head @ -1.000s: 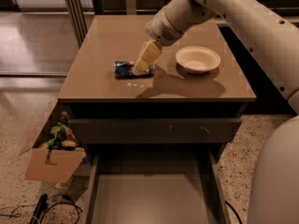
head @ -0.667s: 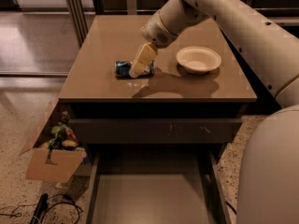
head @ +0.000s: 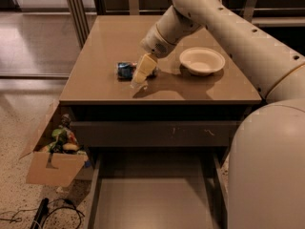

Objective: Place redbull can into middle drawer

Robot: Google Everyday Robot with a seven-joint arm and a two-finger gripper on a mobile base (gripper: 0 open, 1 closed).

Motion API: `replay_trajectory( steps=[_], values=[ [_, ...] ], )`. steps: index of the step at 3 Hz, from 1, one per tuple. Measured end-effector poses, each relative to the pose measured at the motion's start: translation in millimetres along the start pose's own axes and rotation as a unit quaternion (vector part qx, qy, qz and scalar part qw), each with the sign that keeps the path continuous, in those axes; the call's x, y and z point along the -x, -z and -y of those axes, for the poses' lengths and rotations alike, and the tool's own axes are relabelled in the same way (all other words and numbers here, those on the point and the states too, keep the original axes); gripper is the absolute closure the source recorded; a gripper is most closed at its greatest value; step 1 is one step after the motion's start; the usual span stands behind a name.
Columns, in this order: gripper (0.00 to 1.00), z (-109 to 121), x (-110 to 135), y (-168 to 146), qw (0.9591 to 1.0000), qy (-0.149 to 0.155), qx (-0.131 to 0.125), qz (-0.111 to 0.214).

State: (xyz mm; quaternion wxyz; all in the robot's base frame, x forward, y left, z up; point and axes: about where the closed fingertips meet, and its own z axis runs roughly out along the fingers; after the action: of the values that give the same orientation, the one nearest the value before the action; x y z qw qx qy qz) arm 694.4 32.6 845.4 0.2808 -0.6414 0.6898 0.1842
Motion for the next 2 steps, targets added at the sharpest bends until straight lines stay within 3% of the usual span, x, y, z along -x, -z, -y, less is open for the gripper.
replay_trajectory(
  steps=[1, 2],
  values=[
    [0.0, -0.7, -4.9, -9.8, 0.9999, -0.005, 0.008, -0.003],
    [0.12, -0.8, -4.9, -9.9, 0.9999, -0.005, 0.008, -0.003]
  ],
)
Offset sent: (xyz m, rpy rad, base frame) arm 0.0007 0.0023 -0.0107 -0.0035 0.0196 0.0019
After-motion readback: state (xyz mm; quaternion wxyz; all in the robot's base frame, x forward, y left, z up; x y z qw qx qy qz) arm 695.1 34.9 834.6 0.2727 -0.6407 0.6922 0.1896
